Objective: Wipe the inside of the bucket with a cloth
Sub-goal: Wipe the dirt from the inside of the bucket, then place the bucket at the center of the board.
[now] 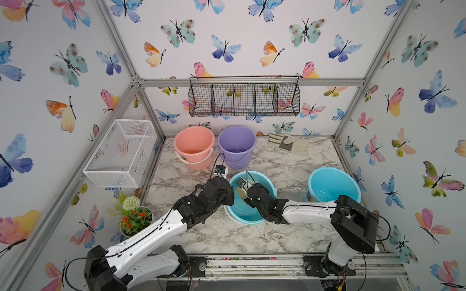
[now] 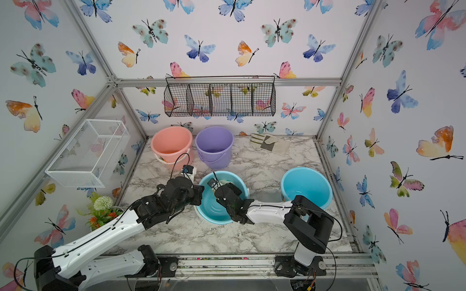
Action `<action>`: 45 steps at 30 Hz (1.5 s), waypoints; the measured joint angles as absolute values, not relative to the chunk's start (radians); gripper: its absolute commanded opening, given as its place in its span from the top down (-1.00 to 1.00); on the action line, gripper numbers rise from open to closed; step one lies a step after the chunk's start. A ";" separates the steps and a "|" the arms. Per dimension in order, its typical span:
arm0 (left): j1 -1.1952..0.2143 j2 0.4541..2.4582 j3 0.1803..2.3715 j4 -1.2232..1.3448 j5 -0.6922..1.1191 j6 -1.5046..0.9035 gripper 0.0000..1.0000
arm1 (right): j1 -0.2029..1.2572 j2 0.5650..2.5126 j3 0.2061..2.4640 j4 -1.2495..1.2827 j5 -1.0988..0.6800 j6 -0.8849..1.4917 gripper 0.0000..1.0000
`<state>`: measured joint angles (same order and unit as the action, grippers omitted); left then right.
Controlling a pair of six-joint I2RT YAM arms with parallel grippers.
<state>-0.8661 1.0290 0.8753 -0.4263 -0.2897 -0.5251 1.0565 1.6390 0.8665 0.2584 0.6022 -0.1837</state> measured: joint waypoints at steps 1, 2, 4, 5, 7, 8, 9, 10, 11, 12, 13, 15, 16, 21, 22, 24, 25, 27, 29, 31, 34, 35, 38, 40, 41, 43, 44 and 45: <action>-0.866 1.032 0.875 -0.424 -0.289 -0.529 1.00 | 1.056 1.609 0.865 0.230 0.605 -0.174 0.96; -0.866 1.036 0.875 -0.421 -0.289 -0.533 1.00 | 1.056 1.573 0.865 0.199 0.604 -0.162 0.96; -0.866 1.046 0.875 -0.414 -0.287 -0.540 1.00 | 1.058 1.498 0.865 0.148 0.597 -0.133 0.96; -0.866 1.052 0.875 -0.413 -0.288 -0.542 1.00 | 1.059 1.456 0.865 0.120 0.592 -0.116 0.96; -0.865 1.060 0.875 -0.406 -0.287 -0.548 1.00 | 1.059 1.365 0.866 0.072 0.584 -0.081 0.96; -0.864 1.064 0.875 -0.401 -0.286 -0.551 1.00 | 1.059 1.319 0.868 0.049 0.583 -0.065 0.96; -0.864 1.067 0.875 -0.397 -0.286 -0.553 1.00 | 1.059 1.279 0.870 0.031 0.583 -0.053 0.96; -0.862 1.073 0.875 -0.390 -0.279 -0.556 1.00 | 1.059 1.231 0.875 0.012 0.584 -0.040 0.96; -0.857 1.079 0.875 -0.383 -0.271 -0.559 1.00 | 1.059 1.183 0.881 -0.006 0.586 -0.030 0.96; -0.853 1.087 0.875 -0.374 -0.262 -0.562 1.00 | 1.059 1.147 0.888 -0.021 0.589 -0.023 0.96; -0.850 1.097 0.877 -0.366 -0.253 -0.566 1.00 | 1.059 1.110 0.897 -0.036 0.593 -0.017 0.96; -0.840 1.126 0.892 -0.356 -0.229 -0.570 1.00 | 1.059 1.043 0.926 -0.066 0.611 -0.006 0.96; -0.838 1.141 0.902 -0.351 -0.218 -0.570 1.00 | 1.059 1.012 0.947 -0.085 0.621 -0.002 0.96; -0.823 1.253 0.985 -0.333 -0.149 -0.573 1.00 | 1.059 0.918 1.056 -0.149 0.660 0.006 0.96; -0.817 1.279 1.006 -0.332 -0.132 -0.574 1.00 | 1.059 0.904 1.077 -0.157 0.667 0.006 0.96; -0.807 1.338 1.058 -0.334 -0.105 -0.578 1.00 | 1.059 0.884 1.116 -0.178 0.682 -0.001 0.96; -0.802 1.371 1.089 -0.335 -0.097 -0.582 1.00 | 1.059 0.877 1.134 -0.187 0.688 -0.004 0.96; -0.789 1.433 1.152 -0.341 -0.079 -0.585 1.00 | 1.059 0.863 1.165 -0.204 0.699 -0.012 0.96; -0.775 1.502 1.229 -0.342 -0.062 -0.588 1.00 | 1.059 0.848 1.188 -0.208 0.708 -0.023 0.96; -0.764 1.566 1.311 -0.348 -0.046 -0.589 1.00 | 1.059 0.835 1.200 -0.208 0.713 -0.032 0.96; -0.752 1.679 1.464 -0.367 -0.026 -0.590 1.00 | 1.059 0.819 1.206 -0.207 0.719 -0.046 0.96; -0.748 1.722 1.525 -0.376 -0.018 -0.588 1.00 | 1.059 0.817 1.206 -0.207 0.719 -0.049 0.97; -0.739 1.851 1.699 -0.374 0.004 -0.587 1.00 | 1.059 0.814 1.224 -0.206 0.724 -0.064 0.97; -0.736 1.918 1.778 -0.370 0.022 -0.588 1.00 | 1.059 0.817 1.242 -0.206 0.733 -0.075 0.97; -0.734 1.944 1.806 -0.371 0.028 -0.588 1.00 | 1.059 0.819 1.251 -0.206 0.738 -0.079 0.97; -0.733 2.021 1.888 -0.368 0.043 -0.592 1.00 | 1.059 0.823 1.271 -0.203 0.749 -0.094 0.97; -0.732 2.056 1.927 -0.368 0.051 -0.593 1.00 | 1.059 0.825 1.276 -0.200 0.754 -0.101 0.97; -0.732 2.095 1.967 -0.366 0.056 -0.598 1.00 | 1.059 0.826 1.282 -0.199 0.757 -0.107 0.97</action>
<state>-0.7319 2.0949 1.9675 -0.3660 0.0555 -0.5976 1.0592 0.8257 1.2819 -0.1993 0.7570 -0.1074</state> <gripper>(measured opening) 0.123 0.090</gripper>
